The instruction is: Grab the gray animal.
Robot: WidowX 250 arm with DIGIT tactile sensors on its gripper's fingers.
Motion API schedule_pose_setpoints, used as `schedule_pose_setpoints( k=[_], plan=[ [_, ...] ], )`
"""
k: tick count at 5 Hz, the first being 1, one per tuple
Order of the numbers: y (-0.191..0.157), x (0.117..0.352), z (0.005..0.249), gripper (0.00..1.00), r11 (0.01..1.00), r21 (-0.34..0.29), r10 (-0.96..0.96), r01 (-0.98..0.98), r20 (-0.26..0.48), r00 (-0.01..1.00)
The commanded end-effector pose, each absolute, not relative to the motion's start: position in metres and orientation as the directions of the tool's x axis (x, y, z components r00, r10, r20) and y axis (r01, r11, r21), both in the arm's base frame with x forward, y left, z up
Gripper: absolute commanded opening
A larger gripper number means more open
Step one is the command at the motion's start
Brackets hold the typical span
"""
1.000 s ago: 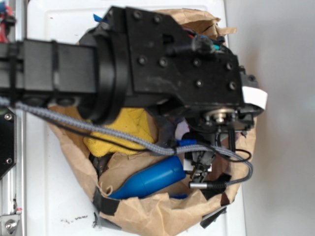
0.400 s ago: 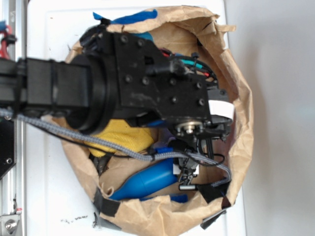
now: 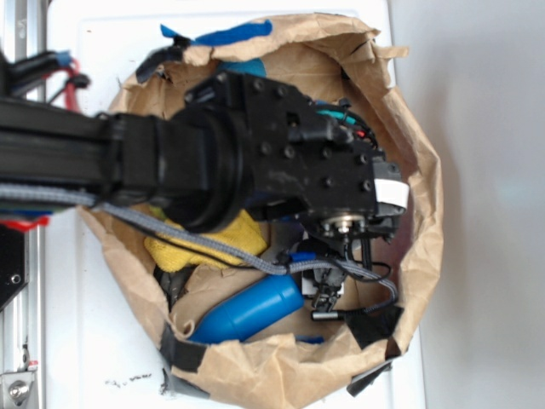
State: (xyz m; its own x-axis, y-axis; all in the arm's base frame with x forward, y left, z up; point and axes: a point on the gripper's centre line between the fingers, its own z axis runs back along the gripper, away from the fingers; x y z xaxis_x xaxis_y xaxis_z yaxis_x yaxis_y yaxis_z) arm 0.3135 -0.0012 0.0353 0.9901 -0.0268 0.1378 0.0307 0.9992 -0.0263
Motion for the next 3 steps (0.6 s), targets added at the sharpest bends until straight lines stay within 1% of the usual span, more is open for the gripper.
schedule_pose_setpoints(
  k=[1,2,3],
  plan=[
    [-0.004,0.322,0.027,1.00,0.999,0.006,-0.038,0.038,0.155,0.987],
    [-0.004,0.319,0.033,0.00,1.000,-0.006,-0.024,0.025,0.170,0.985],
    [-0.004,0.319,0.039,0.00,1.000,-0.019,-0.021,0.025,0.176,0.984]
  ],
)
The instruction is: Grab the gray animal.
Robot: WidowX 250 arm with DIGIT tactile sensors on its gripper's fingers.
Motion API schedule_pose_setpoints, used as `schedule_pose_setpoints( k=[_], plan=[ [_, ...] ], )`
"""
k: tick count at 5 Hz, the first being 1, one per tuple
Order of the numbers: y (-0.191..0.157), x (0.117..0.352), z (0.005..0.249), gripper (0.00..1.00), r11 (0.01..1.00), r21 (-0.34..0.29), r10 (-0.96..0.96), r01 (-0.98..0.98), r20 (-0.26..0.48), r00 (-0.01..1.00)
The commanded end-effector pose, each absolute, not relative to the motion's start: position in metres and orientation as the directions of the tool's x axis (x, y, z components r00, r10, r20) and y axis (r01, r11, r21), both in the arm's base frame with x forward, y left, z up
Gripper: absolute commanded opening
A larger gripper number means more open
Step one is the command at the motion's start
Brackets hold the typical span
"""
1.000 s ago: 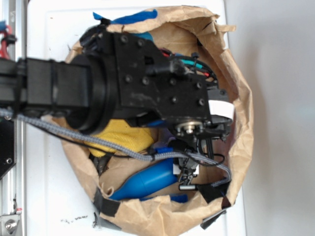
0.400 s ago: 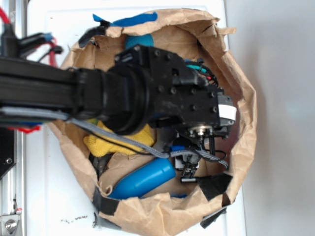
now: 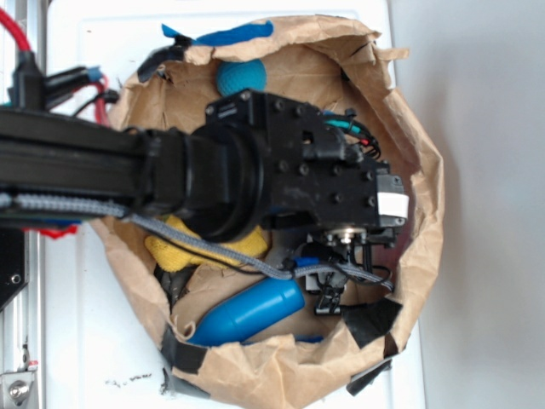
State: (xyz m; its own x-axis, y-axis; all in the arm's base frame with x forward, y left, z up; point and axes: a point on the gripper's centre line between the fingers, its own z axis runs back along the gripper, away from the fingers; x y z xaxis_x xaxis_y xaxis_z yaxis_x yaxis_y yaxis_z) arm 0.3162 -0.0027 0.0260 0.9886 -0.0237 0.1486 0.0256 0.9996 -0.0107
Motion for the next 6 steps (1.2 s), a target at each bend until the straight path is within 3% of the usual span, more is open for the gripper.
schedule_pose_setpoints(
  k=[1,3,4,6],
  plan=[
    [-0.002,0.318,0.050,0.00,0.999,-0.035,-0.019,0.025,0.174,0.985],
    [0.000,0.312,0.104,0.00,0.993,-0.113,-0.006,0.029,0.198,0.980],
    [-0.005,0.297,0.140,0.00,0.996,-0.088,0.032,-0.009,0.260,0.965],
    [-0.011,0.276,0.172,0.00,0.995,-0.102,0.035,-0.013,0.223,0.974]
  ],
)
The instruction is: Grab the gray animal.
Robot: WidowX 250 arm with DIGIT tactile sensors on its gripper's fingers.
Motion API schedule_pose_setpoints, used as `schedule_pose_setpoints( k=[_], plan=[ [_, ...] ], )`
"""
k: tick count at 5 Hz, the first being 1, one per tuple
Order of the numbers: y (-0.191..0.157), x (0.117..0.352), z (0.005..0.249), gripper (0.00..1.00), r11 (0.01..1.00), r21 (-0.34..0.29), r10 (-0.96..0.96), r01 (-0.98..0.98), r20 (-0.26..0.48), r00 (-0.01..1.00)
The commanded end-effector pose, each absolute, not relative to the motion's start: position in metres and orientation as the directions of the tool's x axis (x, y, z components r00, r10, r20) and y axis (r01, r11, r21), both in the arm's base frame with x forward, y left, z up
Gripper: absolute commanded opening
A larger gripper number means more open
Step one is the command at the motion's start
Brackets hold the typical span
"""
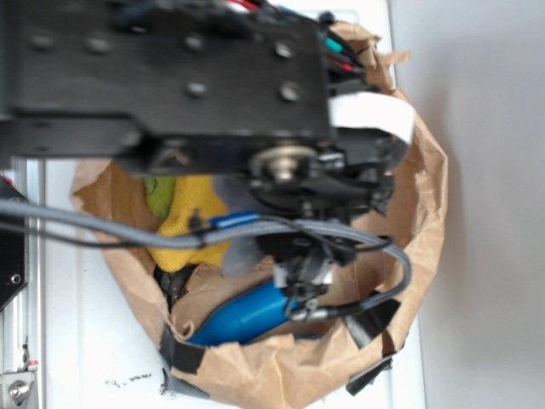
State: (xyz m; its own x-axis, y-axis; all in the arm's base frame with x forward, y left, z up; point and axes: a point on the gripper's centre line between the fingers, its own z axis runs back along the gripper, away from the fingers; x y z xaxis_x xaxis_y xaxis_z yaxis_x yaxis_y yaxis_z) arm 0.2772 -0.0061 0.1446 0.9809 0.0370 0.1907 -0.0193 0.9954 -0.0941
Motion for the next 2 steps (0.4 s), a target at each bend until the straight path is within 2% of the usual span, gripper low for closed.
schedule_pose_setpoints(
  k=[1,2],
  plan=[
    [-0.0129,0.2739,0.1794,0.00,0.996,-0.089,0.020,-0.004,0.179,0.984],
    [-0.0159,0.2703,0.1781,0.00,0.999,-0.054,0.008,0.001,0.169,0.986]
  ],
)
